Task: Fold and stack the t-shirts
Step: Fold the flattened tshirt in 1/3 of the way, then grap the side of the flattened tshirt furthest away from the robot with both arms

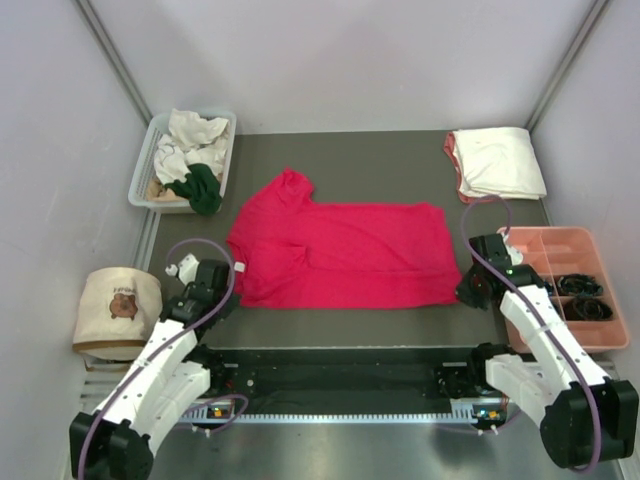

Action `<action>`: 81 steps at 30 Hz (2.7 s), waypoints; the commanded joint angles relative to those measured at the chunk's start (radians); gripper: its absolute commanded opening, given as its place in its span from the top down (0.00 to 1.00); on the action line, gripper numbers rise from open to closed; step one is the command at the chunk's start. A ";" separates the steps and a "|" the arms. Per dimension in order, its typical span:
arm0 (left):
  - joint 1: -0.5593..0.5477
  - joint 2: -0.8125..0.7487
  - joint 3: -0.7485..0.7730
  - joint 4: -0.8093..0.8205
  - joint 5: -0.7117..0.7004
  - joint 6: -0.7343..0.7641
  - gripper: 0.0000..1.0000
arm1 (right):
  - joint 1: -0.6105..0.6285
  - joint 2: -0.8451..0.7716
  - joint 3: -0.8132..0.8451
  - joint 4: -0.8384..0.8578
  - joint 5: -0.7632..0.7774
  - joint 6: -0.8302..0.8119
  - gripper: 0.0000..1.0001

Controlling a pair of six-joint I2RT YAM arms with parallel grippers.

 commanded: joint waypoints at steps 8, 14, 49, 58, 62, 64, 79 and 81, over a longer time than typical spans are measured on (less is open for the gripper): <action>-0.020 -0.086 -0.035 -0.056 -0.004 -0.088 1.00 | -0.012 -0.035 -0.012 -0.059 0.018 0.087 1.00; -0.020 -0.116 -0.016 -0.092 -0.068 -0.126 1.00 | -0.012 -0.129 -0.051 -0.095 0.061 0.168 1.00; -0.041 -0.128 0.311 0.034 -0.256 0.178 0.01 | -0.012 0.032 0.101 0.224 0.165 -0.033 0.25; -0.041 0.346 0.340 0.578 -0.182 0.476 0.01 | -0.014 0.388 0.331 0.390 0.136 -0.256 0.25; -0.041 0.579 0.419 0.727 -0.191 0.565 0.01 | -0.012 0.523 0.434 0.402 0.139 -0.276 0.25; -0.041 0.665 0.471 0.715 -0.216 0.570 0.01 | -0.014 0.595 0.482 0.427 0.125 -0.287 0.25; -0.041 0.723 0.525 0.741 -0.205 0.618 0.01 | -0.052 0.923 0.692 0.407 0.088 -0.223 0.43; -0.041 0.728 0.521 0.741 -0.202 0.616 0.01 | -0.076 0.940 0.701 0.408 0.062 -0.220 0.43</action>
